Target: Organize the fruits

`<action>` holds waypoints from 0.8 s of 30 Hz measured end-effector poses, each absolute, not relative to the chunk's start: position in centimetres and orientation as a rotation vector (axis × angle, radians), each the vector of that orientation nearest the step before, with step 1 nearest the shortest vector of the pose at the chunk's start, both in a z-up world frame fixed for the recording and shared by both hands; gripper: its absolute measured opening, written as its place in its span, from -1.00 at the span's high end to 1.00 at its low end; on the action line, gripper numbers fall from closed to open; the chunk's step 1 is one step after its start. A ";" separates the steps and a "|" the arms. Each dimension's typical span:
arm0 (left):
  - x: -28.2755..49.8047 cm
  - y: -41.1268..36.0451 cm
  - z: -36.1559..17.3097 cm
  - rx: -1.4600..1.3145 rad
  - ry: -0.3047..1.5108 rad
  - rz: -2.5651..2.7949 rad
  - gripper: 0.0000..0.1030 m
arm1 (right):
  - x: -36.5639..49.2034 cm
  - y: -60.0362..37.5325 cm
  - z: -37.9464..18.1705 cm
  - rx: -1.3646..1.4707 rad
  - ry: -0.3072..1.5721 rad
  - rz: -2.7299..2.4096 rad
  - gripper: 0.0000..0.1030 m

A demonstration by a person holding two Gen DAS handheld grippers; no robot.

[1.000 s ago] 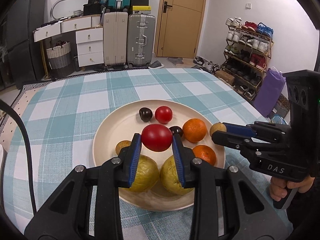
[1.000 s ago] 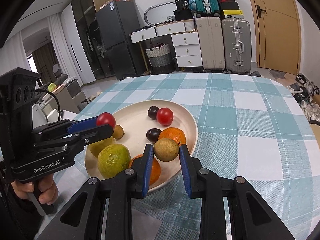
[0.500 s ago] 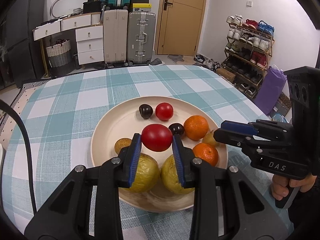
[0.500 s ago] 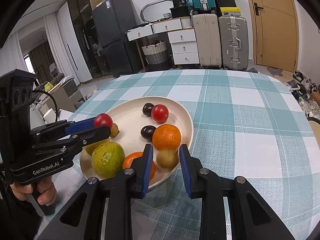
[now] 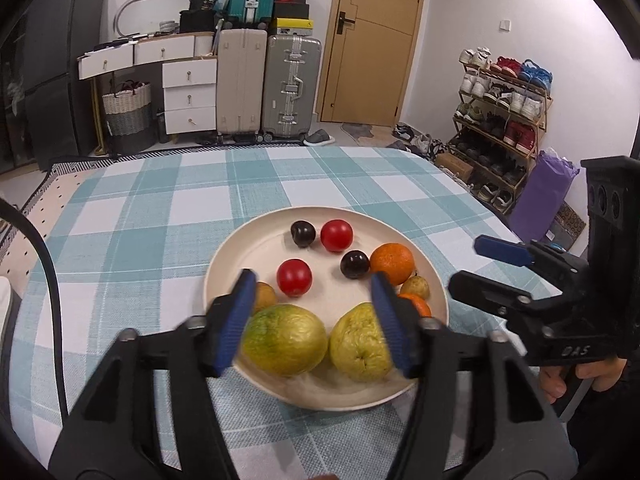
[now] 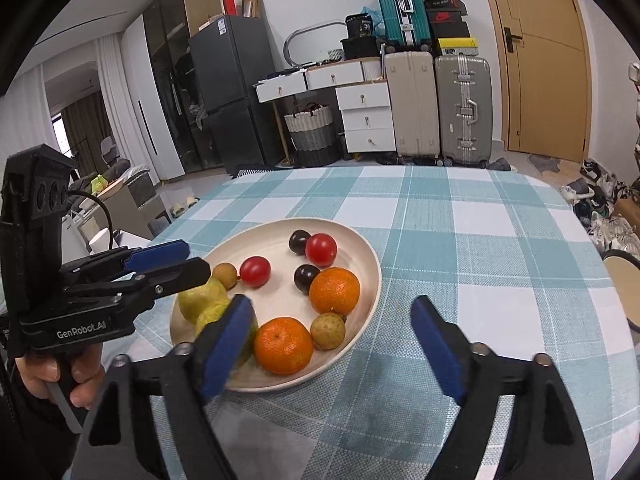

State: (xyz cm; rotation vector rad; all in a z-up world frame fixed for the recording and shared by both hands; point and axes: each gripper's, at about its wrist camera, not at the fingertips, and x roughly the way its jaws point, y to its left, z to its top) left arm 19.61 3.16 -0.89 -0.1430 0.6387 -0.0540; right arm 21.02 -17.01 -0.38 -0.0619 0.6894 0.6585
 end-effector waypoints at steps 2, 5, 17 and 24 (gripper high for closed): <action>18.7 3.4 -0.3 -0.140 0.615 -0.021 -0.69 | 20.5 -17.2 0.2 -0.063 0.670 0.656 -0.97; 17.1 3.7 0.7 -0.141 0.575 0.007 -1.00 | 19.4 -17.4 1.0 -0.073 0.642 0.660 -1.00; 11.1 3.2 2.2 -0.080 0.524 0.042 -0.99 | 16.1 -18.7 2.4 -0.070 0.589 0.660 -1.00; 9.1 3.2 1.4 -0.109 0.520 0.047 -0.99 | 14.8 -18.7 2.0 -0.067 0.573 0.674 -1.00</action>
